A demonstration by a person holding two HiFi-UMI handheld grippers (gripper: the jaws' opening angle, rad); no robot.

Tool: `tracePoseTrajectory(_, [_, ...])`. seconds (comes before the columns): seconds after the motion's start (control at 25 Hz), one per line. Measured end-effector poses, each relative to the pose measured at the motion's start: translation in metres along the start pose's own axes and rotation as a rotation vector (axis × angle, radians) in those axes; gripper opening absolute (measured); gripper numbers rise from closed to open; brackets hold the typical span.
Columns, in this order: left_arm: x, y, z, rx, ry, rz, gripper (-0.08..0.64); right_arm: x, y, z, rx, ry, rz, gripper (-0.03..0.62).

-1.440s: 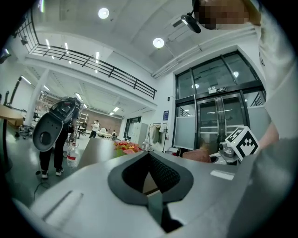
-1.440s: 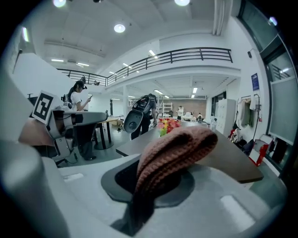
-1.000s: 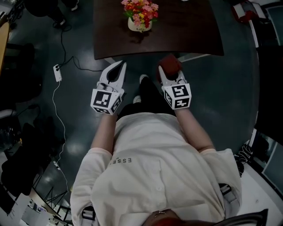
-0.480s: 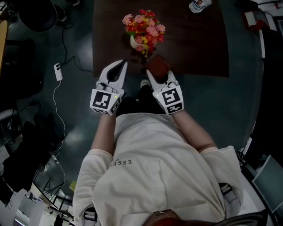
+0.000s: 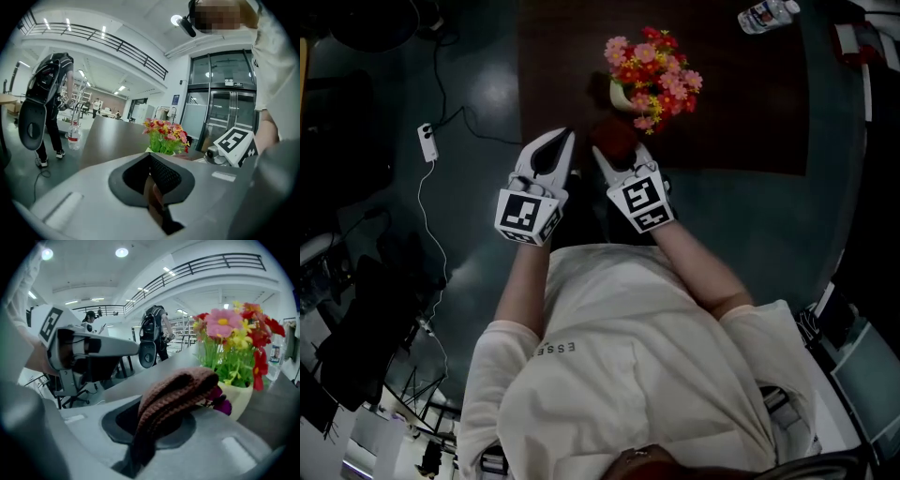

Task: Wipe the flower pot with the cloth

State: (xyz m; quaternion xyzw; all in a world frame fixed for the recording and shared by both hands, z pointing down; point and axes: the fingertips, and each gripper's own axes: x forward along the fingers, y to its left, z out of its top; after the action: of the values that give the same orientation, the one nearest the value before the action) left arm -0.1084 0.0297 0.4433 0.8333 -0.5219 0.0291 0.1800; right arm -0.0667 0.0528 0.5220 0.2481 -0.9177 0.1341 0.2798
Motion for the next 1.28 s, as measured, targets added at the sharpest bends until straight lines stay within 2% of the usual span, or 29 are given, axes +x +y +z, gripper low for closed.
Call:
tracePoseTrajectory(0.32, [0.015, 0.013, -0.004, -0.049, 0.044, -0.095, 0.014, 0.027, -0.031, 0.007, 0.148, 0.026, -0.105, 0.046])
tracePoseTrajectory(0.6, [0.028, 0.005, -0.007, -0.036, 0.085, -0.156, 0.014, 0.003, -0.058, -0.019, 0.286, 0.037, -0.198, 0.046])
tracePoseTrajectory(0.84, [0.039, -0.012, -0.013, -0.035, 0.119, -0.197, 0.014, -0.032, -0.098, -0.043, 0.432, 0.036, -0.294, 0.046])
tracePoseTrajectory(1.04, [0.048, -0.023, -0.018, -0.030, 0.145, -0.196, 0.014, -0.057, -0.131, -0.060, 0.446, 0.045, -0.339, 0.046])
tracePoseTrajectory(1.28, [0.066, -0.021, -0.013, -0.053, 0.140, -0.157, 0.014, -0.076, -0.177, -0.069, 0.438, 0.056, -0.376, 0.046])
